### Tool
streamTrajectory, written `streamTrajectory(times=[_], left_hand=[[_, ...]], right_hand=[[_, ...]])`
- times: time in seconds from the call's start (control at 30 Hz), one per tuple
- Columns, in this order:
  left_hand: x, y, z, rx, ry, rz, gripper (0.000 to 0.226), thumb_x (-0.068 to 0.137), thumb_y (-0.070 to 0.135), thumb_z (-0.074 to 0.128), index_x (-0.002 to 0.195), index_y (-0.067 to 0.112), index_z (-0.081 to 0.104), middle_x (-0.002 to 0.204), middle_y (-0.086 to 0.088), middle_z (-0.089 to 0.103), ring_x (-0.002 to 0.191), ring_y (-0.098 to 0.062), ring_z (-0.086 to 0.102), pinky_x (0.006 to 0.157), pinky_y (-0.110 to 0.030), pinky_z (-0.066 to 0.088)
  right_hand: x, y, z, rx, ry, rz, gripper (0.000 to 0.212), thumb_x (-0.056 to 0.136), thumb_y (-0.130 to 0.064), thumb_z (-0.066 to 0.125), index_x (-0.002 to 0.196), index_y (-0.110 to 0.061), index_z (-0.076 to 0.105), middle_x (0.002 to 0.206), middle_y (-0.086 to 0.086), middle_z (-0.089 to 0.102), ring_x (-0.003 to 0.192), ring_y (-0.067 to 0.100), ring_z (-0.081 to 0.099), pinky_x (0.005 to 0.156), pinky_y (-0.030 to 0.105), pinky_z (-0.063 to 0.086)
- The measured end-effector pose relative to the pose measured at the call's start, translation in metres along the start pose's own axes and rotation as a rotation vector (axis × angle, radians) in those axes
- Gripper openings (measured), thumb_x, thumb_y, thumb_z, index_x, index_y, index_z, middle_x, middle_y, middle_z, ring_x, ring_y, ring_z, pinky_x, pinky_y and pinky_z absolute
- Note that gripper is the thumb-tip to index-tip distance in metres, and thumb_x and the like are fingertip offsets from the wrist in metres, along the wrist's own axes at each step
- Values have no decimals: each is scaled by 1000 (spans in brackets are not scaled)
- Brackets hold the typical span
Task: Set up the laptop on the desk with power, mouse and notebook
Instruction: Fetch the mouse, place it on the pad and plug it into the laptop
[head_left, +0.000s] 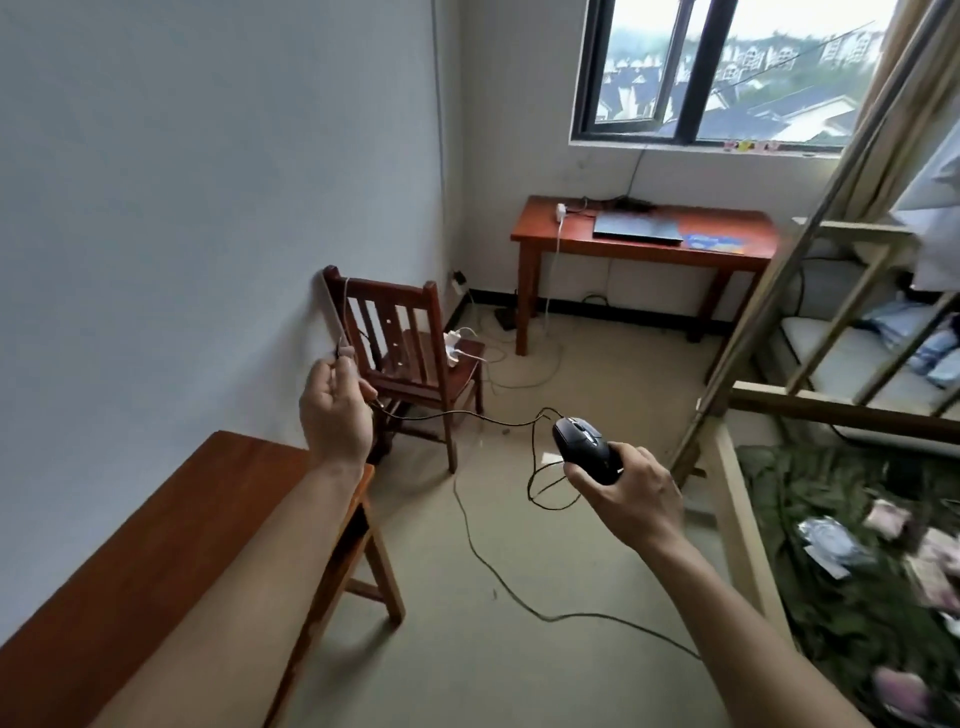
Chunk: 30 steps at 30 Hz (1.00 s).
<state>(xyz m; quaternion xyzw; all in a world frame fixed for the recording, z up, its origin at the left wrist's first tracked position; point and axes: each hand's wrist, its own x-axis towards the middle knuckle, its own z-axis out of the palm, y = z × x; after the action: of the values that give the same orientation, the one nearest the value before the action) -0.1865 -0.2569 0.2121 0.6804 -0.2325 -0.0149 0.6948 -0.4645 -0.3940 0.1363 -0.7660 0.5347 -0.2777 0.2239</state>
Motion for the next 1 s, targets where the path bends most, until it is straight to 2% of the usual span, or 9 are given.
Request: streamTrajectory(times=[0.07, 0.13, 0.2, 0.33, 0.43, 0.5, 0.73, 0.87, 1.0], left_hand=[[7, -9, 55, -5, -70, 24, 23, 102, 24, 48, 103, 20, 70, 63, 9, 61, 47, -1, 50, 42, -18, 43], [22, -21, 104, 22, -143, 28, 20, 101, 21, 53, 110, 20, 71, 69, 8, 64, 51, -1, 52, 44, -18, 45], [40, -32, 144, 21, -200, 17, 19, 99, 19, 57, 107, 28, 71, 71, 8, 67, 56, -6, 57, 48, -22, 49], [86, -53, 220, -55, -279, -8, 24, 97, 11, 57, 96, 30, 70, 64, 10, 67, 50, -7, 57, 43, -22, 49], [144, -72, 299, -101, -385, -36, 26, 97, 6, 56, 97, 29, 70, 74, 5, 69, 56, -6, 59, 48, -20, 49], [181, -78, 347, -104, -450, -62, 28, 97, 6, 55, 97, 30, 69, 78, -5, 68, 57, -10, 58, 49, -21, 47], [267, -84, 511, -128, -551, -90, 18, 95, 7, 60, 94, 23, 68, 70, 5, 67, 56, -9, 58, 48, -20, 47], [289, -103, 615, -134, -630, -102, 8, 96, 17, 62, 99, 12, 68, 77, -9, 67, 57, -13, 58, 52, -25, 48], [312, -121, 732, -120, -664, -60, 7, 99, 17, 58, 99, 13, 64, 74, -7, 66, 55, -14, 59, 50, -23, 48]], right_hand=[[39, 21, -9, 8, 27, 42, 59, 62, -77, 59, 102, -35, 66, 87, -14, 55, 78, 12, 52, 67, 29, 39], [81, 38, -9, 13, 47, 78, 57, 63, -77, 60, 101, -34, 66, 89, -11, 57, 81, 15, 56, 69, 30, 42], [120, 50, -3, 23, 62, 98, 55, 65, -75, 62, 101, -34, 65, 90, -11, 58, 84, 17, 59, 72, 31, 46], [192, 63, 17, 26, 84, 123, 54, 65, -75, 63, 102, -36, 66, 90, -14, 57, 81, 12, 54, 71, 29, 42], [275, 67, 34, 15, 100, 164, 53, 67, -73, 65, 105, -35, 66, 92, -12, 57, 89, 15, 59, 74, 29, 44], [327, 64, 39, 7, 102, 205, 52, 69, -71, 66, 106, -35, 66, 91, -11, 56, 93, 17, 61, 74, 29, 42], [477, 79, 30, 65, 240, 275, 48, 70, -71, 67, 104, -37, 66, 89, -13, 56, 82, 12, 52, 73, 26, 38], [559, 118, 27, 81, 317, 300, 47, 72, -70, 68, 103, -35, 67, 91, -9, 59, 83, 14, 57, 71, 27, 41], [660, 170, 29, 73, 367, 288, 51, 73, -68, 71, 109, -32, 67, 93, -9, 57, 91, 14, 56, 75, 29, 44]])
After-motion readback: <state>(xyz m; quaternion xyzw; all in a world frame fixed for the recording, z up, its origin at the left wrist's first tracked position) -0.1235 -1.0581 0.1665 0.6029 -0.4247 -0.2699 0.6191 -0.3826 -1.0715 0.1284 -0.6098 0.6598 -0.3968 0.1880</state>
